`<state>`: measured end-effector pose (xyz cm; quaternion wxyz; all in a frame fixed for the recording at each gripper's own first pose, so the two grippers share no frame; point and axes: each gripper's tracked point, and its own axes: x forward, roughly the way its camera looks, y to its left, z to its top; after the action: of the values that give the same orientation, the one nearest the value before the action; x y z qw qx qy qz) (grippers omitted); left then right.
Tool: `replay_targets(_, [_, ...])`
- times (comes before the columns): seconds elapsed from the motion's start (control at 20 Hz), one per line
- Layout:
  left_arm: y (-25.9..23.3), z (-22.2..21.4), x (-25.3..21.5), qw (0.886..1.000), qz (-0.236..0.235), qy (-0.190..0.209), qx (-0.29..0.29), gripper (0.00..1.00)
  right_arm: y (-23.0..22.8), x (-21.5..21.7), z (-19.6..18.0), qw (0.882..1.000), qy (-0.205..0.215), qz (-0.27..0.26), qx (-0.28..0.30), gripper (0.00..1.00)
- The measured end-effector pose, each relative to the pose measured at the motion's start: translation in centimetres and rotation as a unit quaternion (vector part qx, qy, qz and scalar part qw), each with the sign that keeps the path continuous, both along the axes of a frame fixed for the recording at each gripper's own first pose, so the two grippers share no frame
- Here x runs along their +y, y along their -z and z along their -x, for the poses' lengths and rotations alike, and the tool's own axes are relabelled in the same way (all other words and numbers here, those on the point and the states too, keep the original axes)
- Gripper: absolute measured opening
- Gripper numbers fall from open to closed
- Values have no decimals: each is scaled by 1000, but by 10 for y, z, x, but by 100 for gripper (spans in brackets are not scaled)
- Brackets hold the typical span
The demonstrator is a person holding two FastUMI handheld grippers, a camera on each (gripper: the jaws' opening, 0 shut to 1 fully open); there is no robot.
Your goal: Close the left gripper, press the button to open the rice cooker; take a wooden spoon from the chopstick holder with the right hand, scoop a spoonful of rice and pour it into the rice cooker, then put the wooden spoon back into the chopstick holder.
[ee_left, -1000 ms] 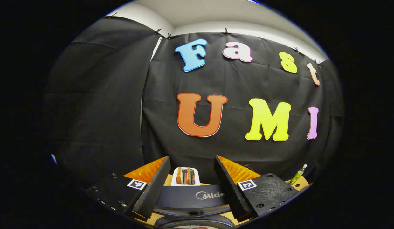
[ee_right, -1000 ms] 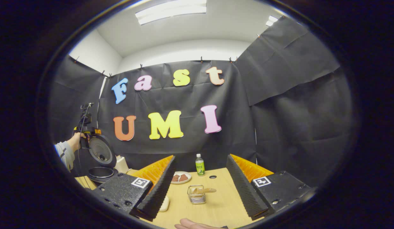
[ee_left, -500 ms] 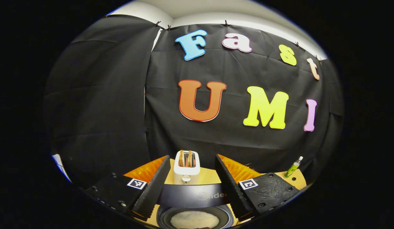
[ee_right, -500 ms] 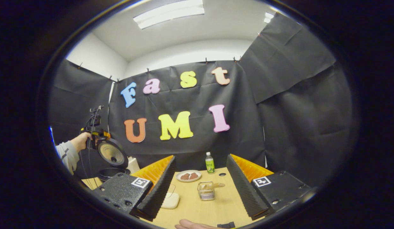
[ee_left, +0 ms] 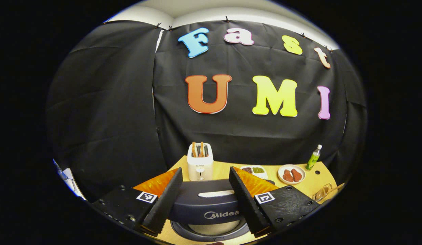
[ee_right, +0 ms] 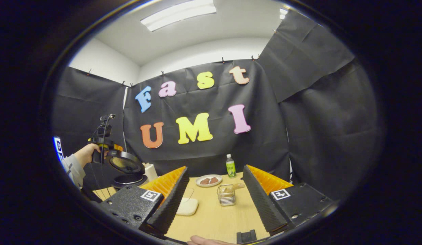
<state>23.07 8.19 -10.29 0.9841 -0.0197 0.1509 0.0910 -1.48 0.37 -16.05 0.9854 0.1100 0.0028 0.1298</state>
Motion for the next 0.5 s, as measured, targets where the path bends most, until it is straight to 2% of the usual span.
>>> replay_targets(0.05, [11,7,-3,1000,-1,-6,9,89,2,0,4,1000,-3,-3,2,100])
replay_targets(0.4, [64,36,-25,1000,-2,-1,31,88,11,-3,23,1000,-8,4,6,100])
replay_targets(0.45, [67,39,-24,999,-4,-5,33,88,11,-4,25,1000,-8,9,2,92])
replay_targets(0.5, [76,37,-27,999,-1,-8,37,89,10,-5,26,1000,-7,13,0,92])
